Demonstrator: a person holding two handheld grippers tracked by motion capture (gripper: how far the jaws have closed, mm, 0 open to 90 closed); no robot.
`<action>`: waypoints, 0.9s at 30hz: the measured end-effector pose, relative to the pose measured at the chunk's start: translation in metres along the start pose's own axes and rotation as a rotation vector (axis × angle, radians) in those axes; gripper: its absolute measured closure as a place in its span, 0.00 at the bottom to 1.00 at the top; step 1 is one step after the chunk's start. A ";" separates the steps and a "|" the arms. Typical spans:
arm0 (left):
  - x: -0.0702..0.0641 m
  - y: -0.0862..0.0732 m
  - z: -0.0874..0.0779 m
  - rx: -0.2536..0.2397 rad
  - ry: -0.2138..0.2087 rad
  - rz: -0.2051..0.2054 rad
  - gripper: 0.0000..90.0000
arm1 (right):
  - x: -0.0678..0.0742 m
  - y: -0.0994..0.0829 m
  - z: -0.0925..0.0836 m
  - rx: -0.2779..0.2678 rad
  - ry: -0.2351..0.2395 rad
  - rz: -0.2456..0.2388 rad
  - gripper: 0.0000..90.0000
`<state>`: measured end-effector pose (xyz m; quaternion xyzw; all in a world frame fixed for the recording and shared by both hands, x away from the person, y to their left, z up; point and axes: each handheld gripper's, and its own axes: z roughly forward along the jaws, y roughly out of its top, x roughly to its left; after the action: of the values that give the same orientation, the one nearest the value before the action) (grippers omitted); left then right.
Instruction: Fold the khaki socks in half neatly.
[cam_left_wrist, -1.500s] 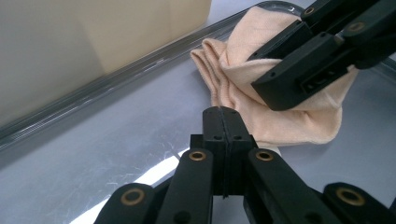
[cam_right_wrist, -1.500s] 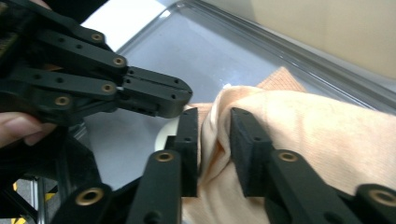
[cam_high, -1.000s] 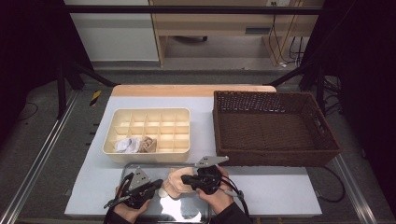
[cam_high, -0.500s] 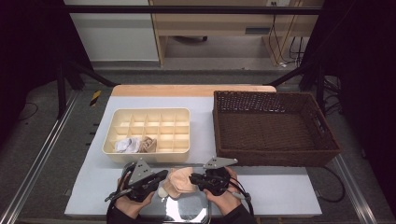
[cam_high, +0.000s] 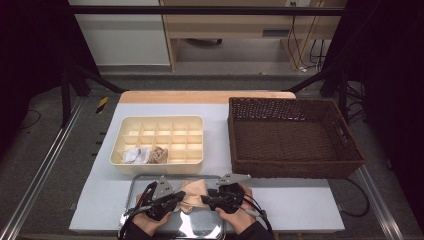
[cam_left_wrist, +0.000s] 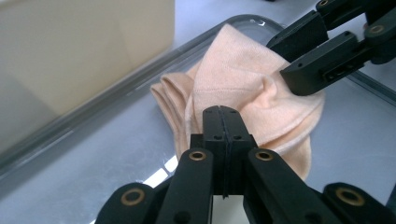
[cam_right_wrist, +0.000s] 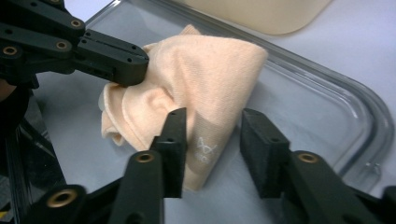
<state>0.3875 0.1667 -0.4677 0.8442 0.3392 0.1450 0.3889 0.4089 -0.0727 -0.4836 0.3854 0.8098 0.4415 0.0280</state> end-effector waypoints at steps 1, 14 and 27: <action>-0.001 0.000 0.001 0.003 0.006 0.006 1.00 | 0.001 0.000 0.000 0.002 -0.001 -0.002 0.73; -0.011 0.016 0.000 -0.050 -0.018 -0.010 1.00 | -0.005 0.005 -0.012 -0.035 0.008 0.038 0.79; -0.021 0.018 0.026 -0.009 0.032 0.031 1.00 | -0.009 -0.007 -0.008 -0.024 0.002 0.052 0.81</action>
<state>0.3938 0.1295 -0.4708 0.8452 0.3314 0.1661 0.3850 0.4082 -0.0863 -0.4869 0.4055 0.7943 0.4520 0.0203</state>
